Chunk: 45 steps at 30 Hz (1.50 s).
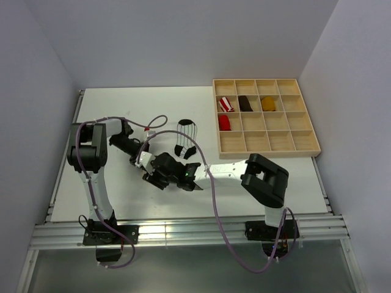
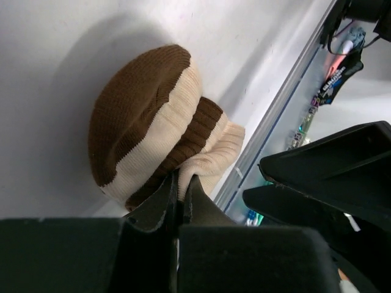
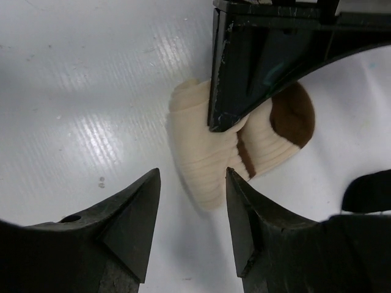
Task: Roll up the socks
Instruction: Roll the sock at the center of the board.
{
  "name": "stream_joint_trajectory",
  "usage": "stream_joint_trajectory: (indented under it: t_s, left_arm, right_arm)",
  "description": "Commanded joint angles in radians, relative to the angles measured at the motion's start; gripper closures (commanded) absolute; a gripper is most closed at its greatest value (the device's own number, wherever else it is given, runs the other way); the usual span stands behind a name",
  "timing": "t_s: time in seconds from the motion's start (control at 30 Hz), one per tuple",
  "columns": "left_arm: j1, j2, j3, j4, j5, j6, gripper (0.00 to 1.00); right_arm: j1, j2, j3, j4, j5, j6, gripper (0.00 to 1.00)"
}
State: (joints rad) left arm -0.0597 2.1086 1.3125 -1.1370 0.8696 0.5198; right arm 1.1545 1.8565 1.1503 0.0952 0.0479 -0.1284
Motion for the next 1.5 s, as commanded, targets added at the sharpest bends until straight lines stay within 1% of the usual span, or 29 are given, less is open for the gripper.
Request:
stream_joint_trajectory:
  t_s: [0.0, 0.23, 0.37, 0.53, 0.97, 1.13, 1.27, 1.33, 1.37, 1.47]
  left_arm:
    - [-0.002, 0.044, 0.005, 0.002, -0.139, 0.088, 1.00]
    - [-0.002, 0.068, 0.011, -0.041, -0.142, 0.115, 1.00]
    - [-0.002, 0.068, 0.007, -0.047, -0.147, 0.117, 1.00]
    - [-0.003, 0.068, 0.004, -0.058, -0.150, 0.126, 1.00]
    - [-0.003, 0.077, 0.005, -0.089, -0.147, 0.149, 1.00]
    - [-0.005, 0.085, 0.005, -0.099, -0.135, 0.158, 1.00]
    - [-0.006, 0.087, 0.010, -0.113, -0.121, 0.167, 0.97]
    - [-0.006, 0.085, 0.013, -0.118, -0.116, 0.174, 0.96]
    - [-0.005, 0.082, 0.016, -0.118, -0.112, 0.177, 0.93]
    - [-0.006, 0.068, 0.021, -0.124, -0.090, 0.180, 0.87]
  right_arm:
    - [0.022, 0.038, 0.057, -0.008, 0.119, -0.106, 0.46]
    - [0.080, 0.092, 0.065, 0.021, 0.213, -0.184, 0.43]
    - [0.103, 0.098, 0.054, 0.064, 0.247, -0.203, 0.42]
    - [0.125, 0.116, 0.062, 0.080, 0.294, -0.231, 0.41]
    - [0.143, 0.167, 0.107, 0.057, 0.291, -0.261, 0.40]
    - [0.142, 0.197, 0.130, 0.040, 0.274, -0.260, 0.46]
    - [0.131, 0.216, 0.152, 0.002, 0.238, -0.238, 0.50]
    - [0.119, 0.214, 0.167, -0.034, 0.192, -0.215, 0.56]
    - [0.111, 0.213, 0.173, -0.046, 0.175, -0.206, 0.59]
    - [0.077, 0.211, 0.193, -0.089, 0.092, -0.162, 0.64]
